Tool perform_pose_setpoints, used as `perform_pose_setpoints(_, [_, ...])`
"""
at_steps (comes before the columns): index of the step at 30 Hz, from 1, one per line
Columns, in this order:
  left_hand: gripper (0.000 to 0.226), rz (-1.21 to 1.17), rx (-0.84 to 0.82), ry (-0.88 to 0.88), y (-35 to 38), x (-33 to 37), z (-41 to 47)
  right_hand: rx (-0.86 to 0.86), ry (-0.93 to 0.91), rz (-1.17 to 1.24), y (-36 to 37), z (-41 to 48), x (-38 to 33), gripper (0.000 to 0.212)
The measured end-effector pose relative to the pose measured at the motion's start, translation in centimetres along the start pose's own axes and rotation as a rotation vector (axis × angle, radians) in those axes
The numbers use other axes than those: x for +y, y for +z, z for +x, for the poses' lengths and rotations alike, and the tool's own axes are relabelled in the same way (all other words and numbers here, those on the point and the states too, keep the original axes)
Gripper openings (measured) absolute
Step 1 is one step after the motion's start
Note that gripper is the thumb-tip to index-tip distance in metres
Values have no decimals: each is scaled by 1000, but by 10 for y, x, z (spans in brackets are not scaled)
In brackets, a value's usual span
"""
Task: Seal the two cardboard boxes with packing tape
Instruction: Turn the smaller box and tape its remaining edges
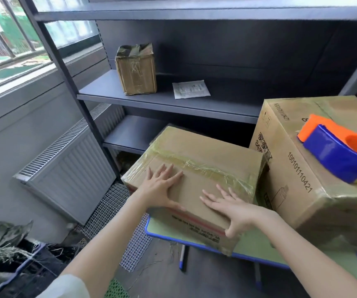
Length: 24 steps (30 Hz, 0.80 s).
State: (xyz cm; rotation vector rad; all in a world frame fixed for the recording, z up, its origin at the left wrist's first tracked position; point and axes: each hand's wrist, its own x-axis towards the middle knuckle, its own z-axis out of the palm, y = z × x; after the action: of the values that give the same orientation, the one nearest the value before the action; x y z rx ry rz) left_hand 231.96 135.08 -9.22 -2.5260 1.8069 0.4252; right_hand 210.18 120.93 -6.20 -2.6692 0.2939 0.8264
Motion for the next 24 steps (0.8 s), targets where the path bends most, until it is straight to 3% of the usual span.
perform_pose_setpoints(3, [123, 112, -57, 51, 5, 8, 2, -22, 59, -13, -7, -12, 27, 109])
perform_pose_setpoints(7, [109, 148, -11, -26, 15, 31, 5, 106, 123, 7, -11, -4, 32, 94])
perform_pose_setpoints(12, [101, 199, 18, -67, 19, 40, 3, 281, 127, 36, -3, 21, 15, 90])
perform_pose_setpoints(16, [99, 79, -8, -90, 10, 44, 1, 203, 118, 77, -21, 20, 19, 80])
perform_pose_setpoints(18, [85, -27, 34, -90, 1, 49, 4, 199, 101, 139, -29, 14, 18, 69])
perform_pose_setpoints(21, [55, -152, 151, -4, -15, 64, 16, 392, 102, 264, -46, -9, 15, 56])
perform_pose_setpoints(24, [43, -355, 233, 45, -39, 92, 37, 670, 124, 184, -69, -48, 18, 47])
